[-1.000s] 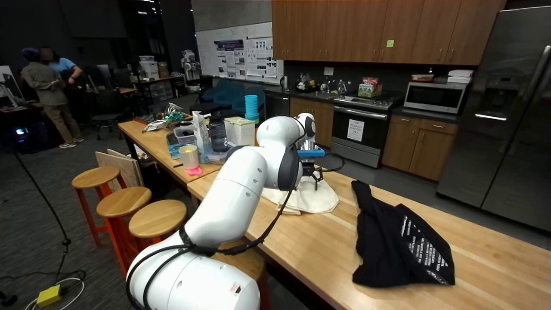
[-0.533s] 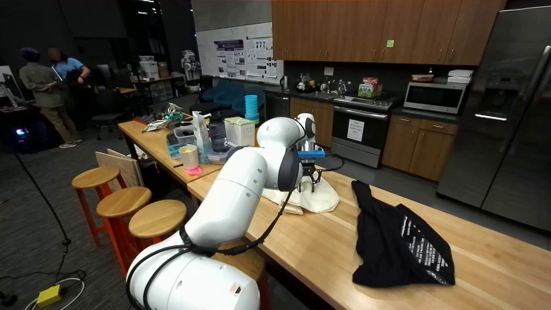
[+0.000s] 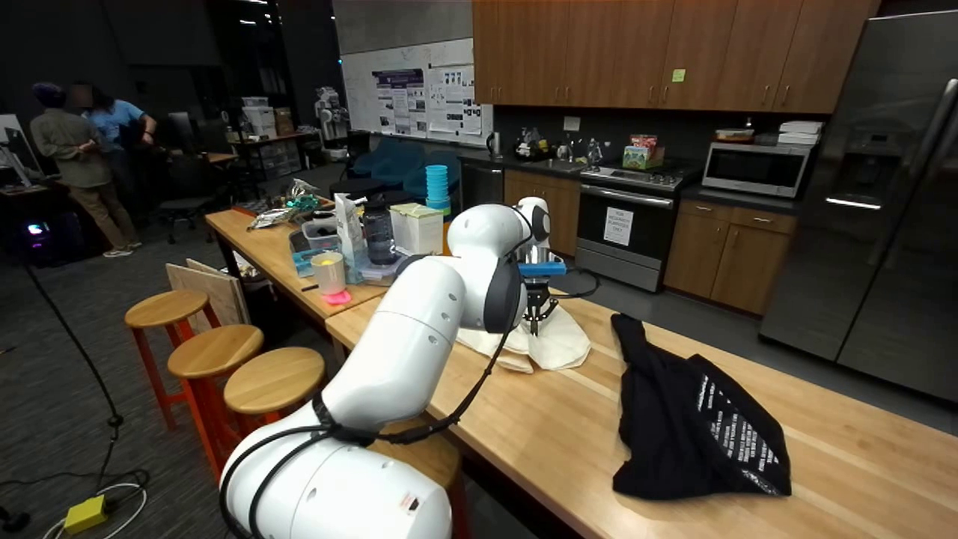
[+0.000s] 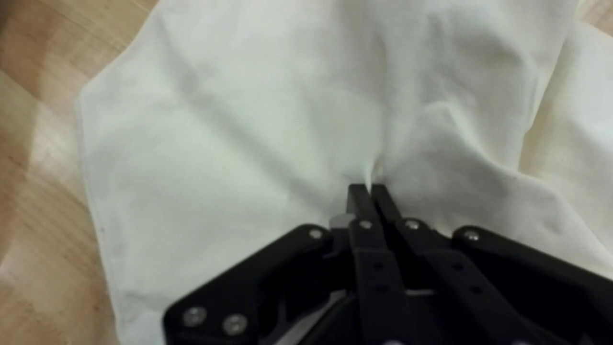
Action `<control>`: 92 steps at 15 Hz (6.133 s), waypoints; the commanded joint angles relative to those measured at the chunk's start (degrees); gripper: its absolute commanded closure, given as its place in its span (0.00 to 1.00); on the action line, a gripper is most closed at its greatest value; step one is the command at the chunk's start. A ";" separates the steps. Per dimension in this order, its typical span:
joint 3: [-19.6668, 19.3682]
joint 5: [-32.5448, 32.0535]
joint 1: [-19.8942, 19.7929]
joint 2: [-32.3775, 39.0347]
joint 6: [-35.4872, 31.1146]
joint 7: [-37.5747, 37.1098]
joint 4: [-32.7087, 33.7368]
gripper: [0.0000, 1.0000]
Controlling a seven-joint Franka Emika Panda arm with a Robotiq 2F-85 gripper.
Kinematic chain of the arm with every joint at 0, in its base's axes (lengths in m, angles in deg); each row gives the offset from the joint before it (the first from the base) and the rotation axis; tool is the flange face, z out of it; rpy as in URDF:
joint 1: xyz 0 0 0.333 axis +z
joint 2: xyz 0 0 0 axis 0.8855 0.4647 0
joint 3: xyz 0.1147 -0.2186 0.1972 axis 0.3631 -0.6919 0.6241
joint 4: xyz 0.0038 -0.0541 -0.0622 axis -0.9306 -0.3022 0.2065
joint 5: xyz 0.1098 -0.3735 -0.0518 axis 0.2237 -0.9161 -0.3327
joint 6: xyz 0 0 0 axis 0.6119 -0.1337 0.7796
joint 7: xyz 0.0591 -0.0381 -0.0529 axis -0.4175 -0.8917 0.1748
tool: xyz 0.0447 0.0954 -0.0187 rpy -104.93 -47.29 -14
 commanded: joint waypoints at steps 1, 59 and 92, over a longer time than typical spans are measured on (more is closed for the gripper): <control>-0.02 -0.28 0.18 -1.38 -0.41 0.17 -0.54 1.00; -1.83 8.57 -6.75 -22.88 -25.34 -11.91 -36.23 1.00; -0.39 -2.58 -2.09 -23.29 -5.57 -9.52 -28.46 1.00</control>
